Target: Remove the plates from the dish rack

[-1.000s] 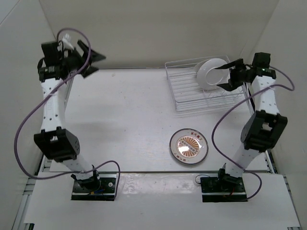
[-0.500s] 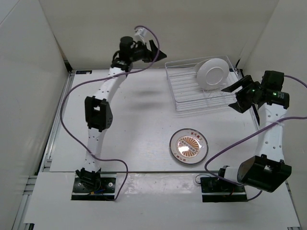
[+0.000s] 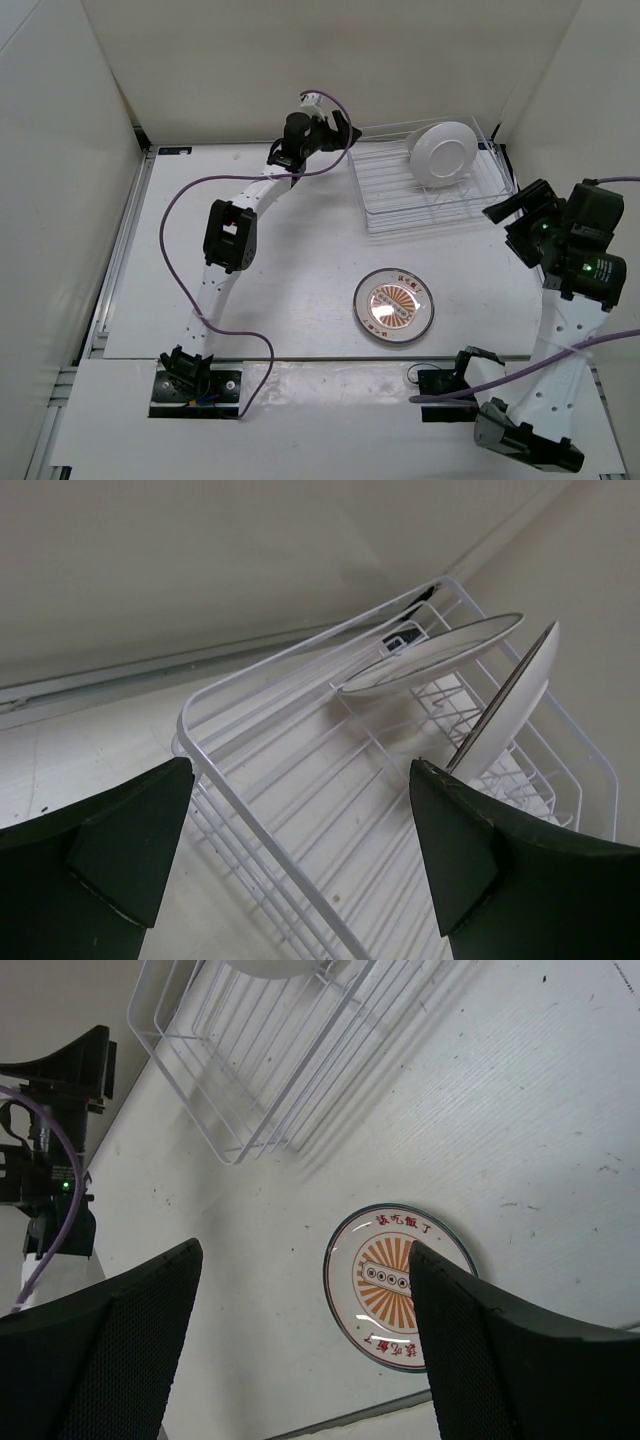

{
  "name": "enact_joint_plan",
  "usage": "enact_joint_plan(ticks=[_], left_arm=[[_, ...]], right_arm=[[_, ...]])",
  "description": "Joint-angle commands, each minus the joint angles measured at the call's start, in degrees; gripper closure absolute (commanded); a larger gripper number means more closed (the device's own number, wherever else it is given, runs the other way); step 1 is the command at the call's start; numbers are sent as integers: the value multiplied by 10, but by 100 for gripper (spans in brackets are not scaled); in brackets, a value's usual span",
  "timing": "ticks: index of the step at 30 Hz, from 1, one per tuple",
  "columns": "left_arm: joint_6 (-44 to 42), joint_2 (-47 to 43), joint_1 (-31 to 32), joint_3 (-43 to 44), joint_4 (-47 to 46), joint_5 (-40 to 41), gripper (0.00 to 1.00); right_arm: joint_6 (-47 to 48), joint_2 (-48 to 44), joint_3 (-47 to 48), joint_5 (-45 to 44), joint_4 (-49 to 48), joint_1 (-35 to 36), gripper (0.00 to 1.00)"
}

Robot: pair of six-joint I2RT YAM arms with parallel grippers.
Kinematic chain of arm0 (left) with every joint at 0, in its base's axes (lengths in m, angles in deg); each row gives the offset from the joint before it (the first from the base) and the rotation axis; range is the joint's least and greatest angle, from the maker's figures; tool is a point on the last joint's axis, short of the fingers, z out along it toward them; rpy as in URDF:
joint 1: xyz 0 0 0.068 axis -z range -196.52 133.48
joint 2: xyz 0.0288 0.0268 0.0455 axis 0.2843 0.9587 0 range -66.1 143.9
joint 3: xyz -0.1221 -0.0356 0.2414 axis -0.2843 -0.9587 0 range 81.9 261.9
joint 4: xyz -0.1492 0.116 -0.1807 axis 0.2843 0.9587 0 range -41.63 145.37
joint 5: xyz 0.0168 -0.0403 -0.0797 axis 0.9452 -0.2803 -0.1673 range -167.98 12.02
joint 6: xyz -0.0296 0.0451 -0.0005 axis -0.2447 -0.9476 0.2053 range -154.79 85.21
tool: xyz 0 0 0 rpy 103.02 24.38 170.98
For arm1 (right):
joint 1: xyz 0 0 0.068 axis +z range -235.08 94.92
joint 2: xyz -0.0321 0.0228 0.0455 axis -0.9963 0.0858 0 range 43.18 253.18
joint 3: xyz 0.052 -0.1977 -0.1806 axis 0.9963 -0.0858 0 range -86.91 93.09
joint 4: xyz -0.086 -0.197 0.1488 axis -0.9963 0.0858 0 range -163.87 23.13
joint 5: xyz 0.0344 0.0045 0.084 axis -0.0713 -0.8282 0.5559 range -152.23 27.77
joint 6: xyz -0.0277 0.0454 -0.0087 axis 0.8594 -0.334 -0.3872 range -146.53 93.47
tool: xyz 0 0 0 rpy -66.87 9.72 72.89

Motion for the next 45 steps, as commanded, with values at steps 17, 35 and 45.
enact_joint_plan(ticks=[17,35,45], left_arm=[[91,-98,3,55,321,65,0],[68,-106,70,-31,404,52,0],[41,-144,55,-102,423,54,50]], right_arm=[[-11,44,-54,8,-2,-1,15],[81,46,-64,-17,38,-10,11],[110,46,-65,-41,42,-15,11]])
